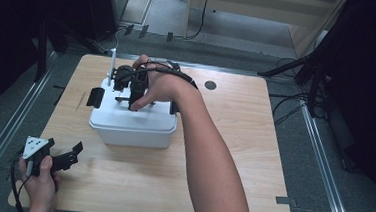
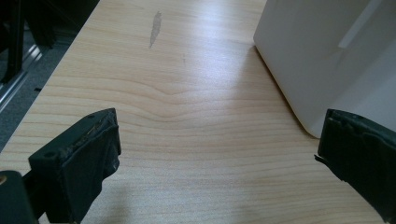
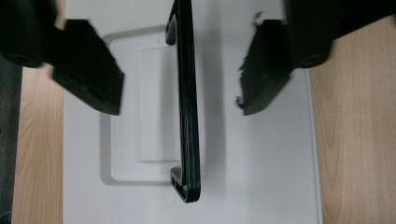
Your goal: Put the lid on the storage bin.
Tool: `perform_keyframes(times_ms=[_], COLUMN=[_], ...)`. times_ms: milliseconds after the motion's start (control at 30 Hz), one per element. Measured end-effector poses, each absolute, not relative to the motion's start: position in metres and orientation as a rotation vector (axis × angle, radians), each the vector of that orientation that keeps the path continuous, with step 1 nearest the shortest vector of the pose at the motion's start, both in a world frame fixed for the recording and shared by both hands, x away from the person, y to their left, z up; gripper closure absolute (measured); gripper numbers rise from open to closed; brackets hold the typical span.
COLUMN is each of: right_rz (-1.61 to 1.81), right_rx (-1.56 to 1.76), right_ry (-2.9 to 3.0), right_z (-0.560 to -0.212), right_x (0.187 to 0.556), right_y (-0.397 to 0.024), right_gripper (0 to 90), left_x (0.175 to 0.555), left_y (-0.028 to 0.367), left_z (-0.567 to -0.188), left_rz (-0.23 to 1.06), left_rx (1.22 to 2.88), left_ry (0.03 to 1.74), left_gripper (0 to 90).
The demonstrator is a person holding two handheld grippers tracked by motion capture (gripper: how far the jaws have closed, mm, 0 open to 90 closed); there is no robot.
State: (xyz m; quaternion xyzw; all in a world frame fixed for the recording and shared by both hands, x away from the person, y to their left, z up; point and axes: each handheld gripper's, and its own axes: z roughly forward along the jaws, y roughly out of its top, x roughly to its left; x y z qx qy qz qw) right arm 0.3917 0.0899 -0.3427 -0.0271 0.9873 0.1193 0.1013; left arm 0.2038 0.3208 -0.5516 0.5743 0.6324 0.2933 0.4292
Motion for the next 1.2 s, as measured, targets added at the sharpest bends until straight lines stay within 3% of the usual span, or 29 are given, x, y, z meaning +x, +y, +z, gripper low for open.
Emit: perform_keyframes(times_ms=[67, 133, 1200], right_rz=[0.330, 0.327, 0.371], right_rx=[-0.077, -0.069, 0.118], right_ry=[2.895, 2.893, 2.876], right_z=[-0.342, -0.340, -0.334], right_x=[0.389, 0.387, 0.394], right_y=[0.088, 0.085, 0.000], right_gripper=[3.6, 0.0, 0.0], left_x=[0.204, 0.204, 0.204], left_y=[0.321, 0.321, 0.319], left_z=[-0.552, -0.552, -0.552], left_rz=[0.733, 0.733, 0.748], left_rx=[1.437, 1.436, 1.445], left_ry=[1.578, 1.578, 1.573], left_gripper=[0.0, 0.0, 0.0])
